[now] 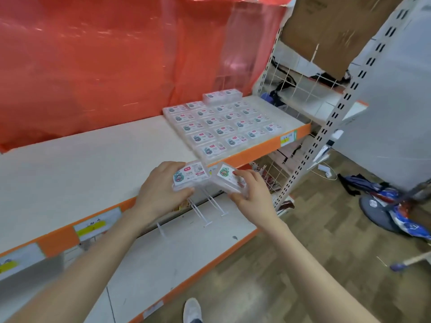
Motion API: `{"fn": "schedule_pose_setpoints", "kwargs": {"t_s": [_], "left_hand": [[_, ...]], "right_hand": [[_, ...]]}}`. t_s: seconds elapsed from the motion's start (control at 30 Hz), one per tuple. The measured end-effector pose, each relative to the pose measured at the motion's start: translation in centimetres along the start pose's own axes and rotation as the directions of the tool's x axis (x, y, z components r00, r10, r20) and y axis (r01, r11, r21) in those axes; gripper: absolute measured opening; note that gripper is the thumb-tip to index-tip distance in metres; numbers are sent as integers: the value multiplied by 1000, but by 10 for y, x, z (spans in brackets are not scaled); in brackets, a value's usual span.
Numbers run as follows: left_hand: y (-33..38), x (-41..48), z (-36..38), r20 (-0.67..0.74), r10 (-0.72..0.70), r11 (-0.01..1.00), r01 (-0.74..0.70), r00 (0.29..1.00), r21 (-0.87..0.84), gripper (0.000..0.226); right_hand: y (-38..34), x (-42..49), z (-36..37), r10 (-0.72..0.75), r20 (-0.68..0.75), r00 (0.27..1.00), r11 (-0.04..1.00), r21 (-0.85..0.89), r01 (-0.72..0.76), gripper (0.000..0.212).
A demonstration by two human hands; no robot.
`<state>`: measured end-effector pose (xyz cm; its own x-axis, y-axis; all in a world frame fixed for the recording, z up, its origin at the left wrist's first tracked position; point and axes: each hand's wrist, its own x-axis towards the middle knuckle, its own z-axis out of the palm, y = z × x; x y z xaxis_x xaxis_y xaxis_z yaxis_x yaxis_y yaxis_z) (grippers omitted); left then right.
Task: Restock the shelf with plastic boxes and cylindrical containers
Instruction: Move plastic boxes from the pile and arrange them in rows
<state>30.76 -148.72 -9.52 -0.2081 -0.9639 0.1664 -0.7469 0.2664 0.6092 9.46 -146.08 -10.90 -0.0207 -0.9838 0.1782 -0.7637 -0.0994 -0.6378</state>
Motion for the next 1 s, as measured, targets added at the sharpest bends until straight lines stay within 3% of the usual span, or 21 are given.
{"fn": "schedule_pose_setpoints", "kwargs": {"t_s": [0.33,0.67,0.9,1.0], "left_hand": [[8,122,38,-35,13,1000,-13,999,11,61],[16,185,56,-84,-73,991,82,994,106,63],[42,244,83,-171,-218,964,239,961,113,63],[51,266,93,-136,-262,951,280,955,129,62]], "right_hand": [[51,120,-34,-19,-40,999,999,-30,18,49],[83,232,-35,-130,63,989,991,-30,132,55],[124,315,-48,-246,203,948,963,-60,263,57],[141,347,-54,-261,272,926,949,-105,298,54]]}}
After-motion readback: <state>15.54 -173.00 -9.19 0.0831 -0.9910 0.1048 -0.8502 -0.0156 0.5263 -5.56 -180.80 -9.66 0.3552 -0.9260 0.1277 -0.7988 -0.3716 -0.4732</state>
